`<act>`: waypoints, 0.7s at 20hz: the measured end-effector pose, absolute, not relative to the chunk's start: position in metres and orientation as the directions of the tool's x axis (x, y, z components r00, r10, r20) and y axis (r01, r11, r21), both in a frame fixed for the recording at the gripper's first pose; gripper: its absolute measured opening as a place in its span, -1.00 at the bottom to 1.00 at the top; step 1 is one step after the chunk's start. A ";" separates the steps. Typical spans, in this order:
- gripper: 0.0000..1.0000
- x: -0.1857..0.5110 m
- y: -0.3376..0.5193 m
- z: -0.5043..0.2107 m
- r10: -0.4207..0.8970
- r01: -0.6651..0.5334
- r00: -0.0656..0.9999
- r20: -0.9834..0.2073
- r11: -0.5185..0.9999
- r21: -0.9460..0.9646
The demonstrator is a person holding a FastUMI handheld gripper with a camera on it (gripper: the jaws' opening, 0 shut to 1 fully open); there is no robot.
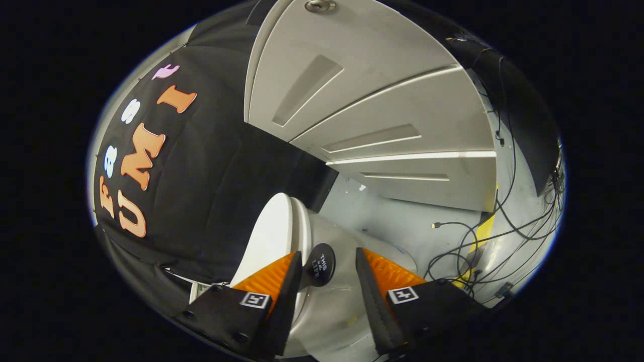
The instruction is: Open the toilet lid.
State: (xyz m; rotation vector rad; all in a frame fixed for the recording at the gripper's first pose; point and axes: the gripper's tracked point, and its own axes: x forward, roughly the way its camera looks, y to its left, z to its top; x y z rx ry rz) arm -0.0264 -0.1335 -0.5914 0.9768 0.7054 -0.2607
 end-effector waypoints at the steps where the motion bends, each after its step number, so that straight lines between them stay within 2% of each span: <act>1: 0.26 -0.023 -0.132 -0.590 0.112 0.502 0.755 -0.646 0.536 0.679; 2: 0.07 -0.021 -0.132 -0.590 0.120 0.504 0.751 -0.649 0.529 0.682; 3: 0.07 -0.019 -0.129 -0.589 0.135 0.504 0.748 -0.650 0.523 0.688; 6: -0.35 -0.019 -0.128 -0.583 0.139 0.517 0.744 -0.654 0.500 0.694; 7: -0.43 -0.019 -0.128 -0.582 0.144 0.522 0.740 -0.657 0.494 0.696; 9: -0.43 -0.016 -0.128 -0.577 0.135 0.538 0.743 -0.655 0.461 0.706; 10: -0.59 -0.015 -0.126 -0.578 0.135 0.543 0.737 -0.662 0.464 0.699; 13: -0.60 -0.015 -0.125 -0.567 0.094 0.548 0.740 -0.666 0.491 0.677; 14: -0.82 -0.013 -0.123 -0.565 0.091 0.546 0.739 -0.667 0.499 0.673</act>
